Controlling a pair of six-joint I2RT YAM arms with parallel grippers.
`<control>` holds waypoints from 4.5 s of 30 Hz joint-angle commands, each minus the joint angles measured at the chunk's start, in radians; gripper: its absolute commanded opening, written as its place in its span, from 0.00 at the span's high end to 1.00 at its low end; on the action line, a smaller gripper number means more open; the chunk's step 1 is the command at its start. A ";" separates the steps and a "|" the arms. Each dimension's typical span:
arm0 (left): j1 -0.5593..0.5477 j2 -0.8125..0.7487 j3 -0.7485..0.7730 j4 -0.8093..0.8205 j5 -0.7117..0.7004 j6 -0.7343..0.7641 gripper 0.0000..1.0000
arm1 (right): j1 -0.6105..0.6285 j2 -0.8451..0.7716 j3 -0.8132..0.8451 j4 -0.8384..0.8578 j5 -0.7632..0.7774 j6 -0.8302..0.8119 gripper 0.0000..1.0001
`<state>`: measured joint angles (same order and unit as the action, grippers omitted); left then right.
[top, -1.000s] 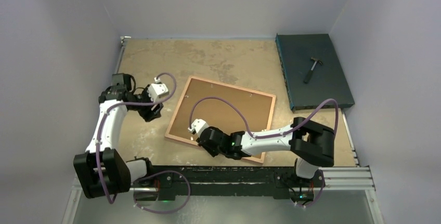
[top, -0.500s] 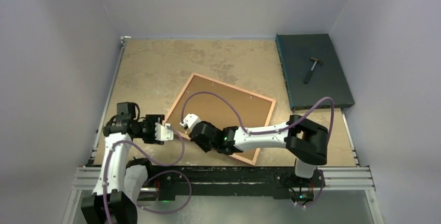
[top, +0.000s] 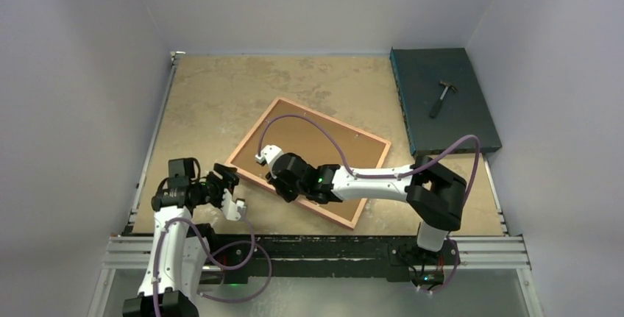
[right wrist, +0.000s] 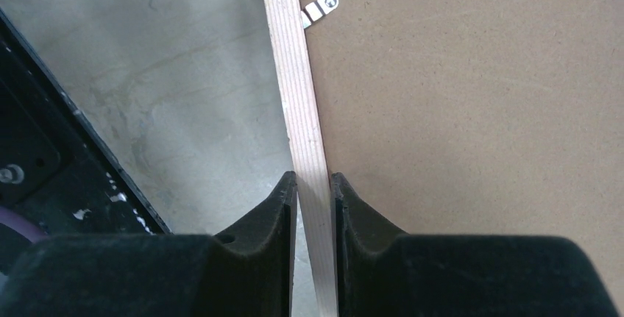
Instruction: Put the photo into the frame
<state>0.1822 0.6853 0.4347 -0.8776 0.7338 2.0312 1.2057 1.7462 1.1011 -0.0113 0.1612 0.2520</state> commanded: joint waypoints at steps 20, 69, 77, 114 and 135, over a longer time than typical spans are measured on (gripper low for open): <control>-0.009 0.057 -0.221 0.523 0.332 0.636 0.43 | -0.047 -0.064 0.182 0.013 -0.102 0.012 1.00; -0.176 0.003 -0.085 0.767 0.066 -0.114 1.00 | 0.090 -0.176 0.178 -0.251 0.270 -0.135 0.02; -0.176 0.003 -0.022 0.723 0.056 -0.184 1.00 | 0.177 -0.072 0.260 -0.400 0.428 -0.164 0.06; -0.077 0.223 0.571 0.448 -0.063 -1.406 0.10 | 0.147 0.098 0.924 -0.602 0.601 -0.116 0.82; -0.050 0.333 0.919 0.285 -0.197 -1.908 0.05 | -0.446 0.086 0.935 -0.554 -0.158 0.187 0.87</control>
<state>0.1123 1.0485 1.2888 -0.5579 0.5671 0.3931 0.9028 1.8622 2.1239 -0.6636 -0.0620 0.2897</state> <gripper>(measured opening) 0.946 0.340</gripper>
